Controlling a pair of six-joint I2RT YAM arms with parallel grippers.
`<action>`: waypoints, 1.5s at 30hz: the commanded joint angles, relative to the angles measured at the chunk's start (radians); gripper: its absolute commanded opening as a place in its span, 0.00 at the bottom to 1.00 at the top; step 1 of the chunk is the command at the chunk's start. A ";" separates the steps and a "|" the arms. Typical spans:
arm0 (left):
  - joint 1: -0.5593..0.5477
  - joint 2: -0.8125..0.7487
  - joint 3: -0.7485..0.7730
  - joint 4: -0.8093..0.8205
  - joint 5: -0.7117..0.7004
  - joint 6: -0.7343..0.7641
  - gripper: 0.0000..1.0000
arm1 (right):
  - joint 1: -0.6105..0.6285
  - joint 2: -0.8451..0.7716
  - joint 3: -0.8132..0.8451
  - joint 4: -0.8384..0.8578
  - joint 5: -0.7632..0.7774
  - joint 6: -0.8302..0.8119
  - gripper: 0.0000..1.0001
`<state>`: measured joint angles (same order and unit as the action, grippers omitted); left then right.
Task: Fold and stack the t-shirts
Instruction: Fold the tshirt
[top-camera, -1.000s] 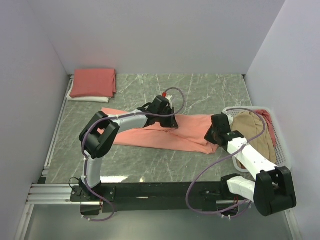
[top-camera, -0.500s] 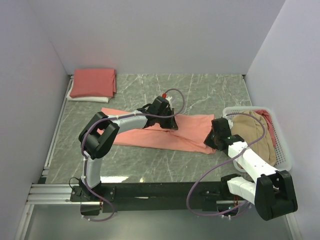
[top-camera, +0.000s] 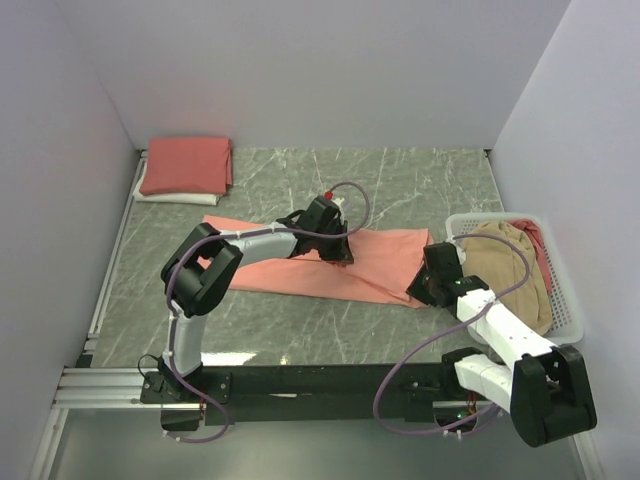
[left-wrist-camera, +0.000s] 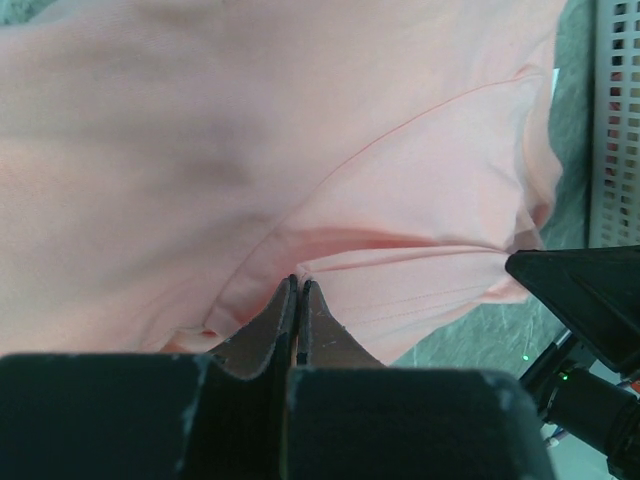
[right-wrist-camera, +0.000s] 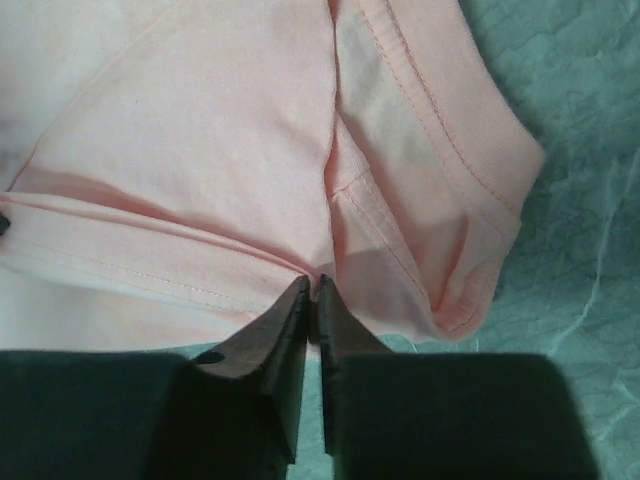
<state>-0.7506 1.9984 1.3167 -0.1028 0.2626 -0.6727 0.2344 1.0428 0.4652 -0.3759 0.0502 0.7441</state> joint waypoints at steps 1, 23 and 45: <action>-0.004 0.002 0.016 -0.005 -0.028 0.022 0.04 | -0.007 -0.030 -0.016 0.000 0.002 0.012 0.17; 0.114 -0.182 0.003 -0.183 -0.234 -0.039 0.27 | 0.104 0.150 0.246 -0.002 0.030 0.037 0.40; 0.136 -0.398 -0.508 -0.133 -0.421 -0.122 0.25 | 0.137 0.559 0.274 0.229 -0.032 0.086 0.42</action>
<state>-0.5728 1.6131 0.8440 -0.2272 -0.1268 -0.7609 0.3634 1.5215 0.7155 -0.1513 0.0044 0.8318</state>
